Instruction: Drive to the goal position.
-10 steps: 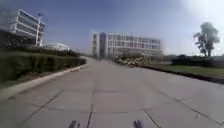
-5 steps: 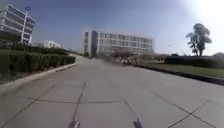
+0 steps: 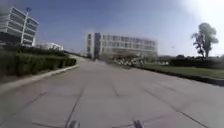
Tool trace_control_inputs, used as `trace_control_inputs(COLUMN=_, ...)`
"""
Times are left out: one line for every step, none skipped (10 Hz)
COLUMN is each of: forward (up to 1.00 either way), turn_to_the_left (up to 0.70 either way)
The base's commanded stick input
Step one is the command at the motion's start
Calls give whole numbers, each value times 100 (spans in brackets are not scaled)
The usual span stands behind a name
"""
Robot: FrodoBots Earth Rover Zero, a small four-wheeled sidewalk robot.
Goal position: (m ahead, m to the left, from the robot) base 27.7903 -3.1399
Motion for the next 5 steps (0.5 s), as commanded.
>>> trace_control_inputs(forward=100, turn_to_the_left=0)
trace_control_inputs(forward=100, turn_to_the_left=0)
trace_control_inputs(forward=100, turn_to_the_left=0)
trace_control_inputs(forward=100, turn_to_the_left=0)
trace_control_inputs(forward=100, turn_to_the_left=0)
